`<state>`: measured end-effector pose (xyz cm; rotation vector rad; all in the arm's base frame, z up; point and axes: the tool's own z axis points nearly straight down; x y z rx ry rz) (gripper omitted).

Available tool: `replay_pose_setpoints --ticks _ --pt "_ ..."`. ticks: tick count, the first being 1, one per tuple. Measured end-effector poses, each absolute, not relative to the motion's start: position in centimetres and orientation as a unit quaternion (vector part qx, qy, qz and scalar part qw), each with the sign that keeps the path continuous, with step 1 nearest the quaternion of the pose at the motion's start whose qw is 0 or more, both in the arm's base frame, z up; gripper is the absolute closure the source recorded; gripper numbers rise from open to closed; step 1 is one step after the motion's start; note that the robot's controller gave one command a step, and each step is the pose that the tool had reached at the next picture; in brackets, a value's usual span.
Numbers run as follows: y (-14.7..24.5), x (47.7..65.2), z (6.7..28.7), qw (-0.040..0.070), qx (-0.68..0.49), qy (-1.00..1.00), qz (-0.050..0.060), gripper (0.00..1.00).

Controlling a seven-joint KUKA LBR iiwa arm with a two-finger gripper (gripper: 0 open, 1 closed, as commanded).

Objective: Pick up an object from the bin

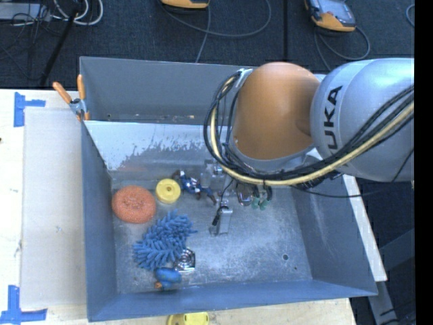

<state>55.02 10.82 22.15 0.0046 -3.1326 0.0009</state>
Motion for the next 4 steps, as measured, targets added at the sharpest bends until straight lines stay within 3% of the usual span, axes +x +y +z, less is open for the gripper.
replay_pose_setpoints --ticks 1,2,3,4 --pt "10.8 55.2 22.6 0.001 0.0 -1.0 0.0 0.0" --pt "12.4 53.7 18.7 -0.003 0.022 -1.0 0.0 0.0" --pt "14.7 53.5 12.6 -0.001 0.072 -0.997 0.0 0.0" --pt "16.0 51.4 8.7 -0.001 0.053 -0.999 -0.001 1.0"
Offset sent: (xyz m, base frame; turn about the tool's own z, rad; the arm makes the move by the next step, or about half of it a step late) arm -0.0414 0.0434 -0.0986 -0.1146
